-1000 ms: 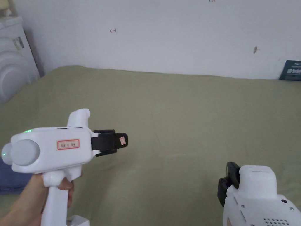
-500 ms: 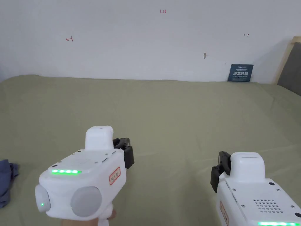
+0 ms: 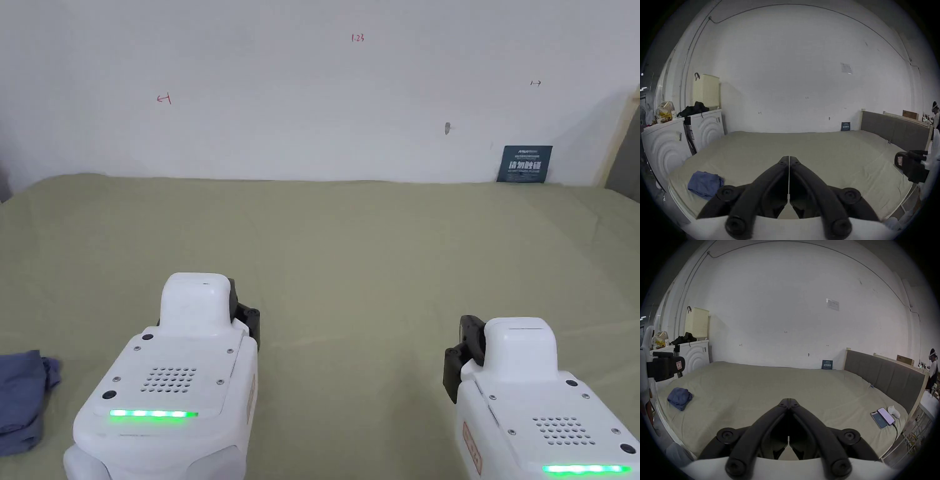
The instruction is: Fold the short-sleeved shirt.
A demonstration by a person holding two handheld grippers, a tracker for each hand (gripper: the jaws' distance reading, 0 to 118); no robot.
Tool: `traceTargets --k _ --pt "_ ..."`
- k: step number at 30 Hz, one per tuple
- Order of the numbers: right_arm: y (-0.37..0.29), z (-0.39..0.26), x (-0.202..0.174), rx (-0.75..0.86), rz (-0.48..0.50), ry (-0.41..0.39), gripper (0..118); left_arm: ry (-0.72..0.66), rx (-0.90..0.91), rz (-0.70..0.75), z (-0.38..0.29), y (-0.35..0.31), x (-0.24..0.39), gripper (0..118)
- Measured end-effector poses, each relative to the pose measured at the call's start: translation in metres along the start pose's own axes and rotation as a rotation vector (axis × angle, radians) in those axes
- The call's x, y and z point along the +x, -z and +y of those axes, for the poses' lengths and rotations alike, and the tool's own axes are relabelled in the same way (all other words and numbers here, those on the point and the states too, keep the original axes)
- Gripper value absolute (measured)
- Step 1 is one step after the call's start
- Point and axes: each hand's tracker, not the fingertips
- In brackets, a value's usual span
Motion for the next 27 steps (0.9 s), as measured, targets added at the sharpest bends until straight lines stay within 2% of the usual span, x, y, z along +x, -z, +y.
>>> traceTargets --k 7,8,9,10,11,12,13,14,15,17,21,27 --pt "0.001 0.006 -0.001 0.025 -0.002 -0.006 0 0.003 0.008 0.008 0.002 0.000 -0.002 7" --pt "0.001 0.007 -0.001 0.030 -0.002 -0.008 0 0.004 0.009 0.005 0.002 0.001 -0.002 16" --pt "0.001 0.008 -0.001 0.034 -0.002 -0.006 5 0.001 0.010 0.000 0.003 0.001 -0.002 34" --pt "0.001 0.008 -0.001 0.040 -0.002 -0.001 19 0.001 0.010 -0.003 0.003 0.002 -0.002 69" --pt "0.001 0.009 -0.001 0.043 -0.005 0.003 66 0.004 0.005 -0.003 0.004 0.003 -0.001 114" --pt "0.001 0.011 -0.001 0.044 -0.006 0.006 109 0.006 -0.013 0.003 0.005 0.006 0.000 118" --pt "0.003 0.012 0.000 0.039 -0.007 0.011 115 0.000 -0.026 0.002 0.004 0.010 -0.001 118" --pt "0.007 0.013 0.002 0.014 -0.013 0.020 114 -0.002 0.039 0.018 0.005 0.005 -0.004 118" --pt "0.006 0.019 0.002 0.087 0.029 0.024 114 0.002 0.005 0.004 0.010 0.004 -0.005 118" --pt "0.016 0.032 0.006 0.040 -0.011 0.001 118 0.015 -0.006 0.003 0.017 0.004 -0.010 118" --pt "0.019 0.038 0.008 0.065 -0.006 0.003 118 -0.001 -0.029 -0.004 0.019 0.009 -0.004 118" --pt "0.010 0.029 0.004 0.054 0.004 0.008 118 0.036 -0.165 0.074 0.027 0.021 0.009 118"
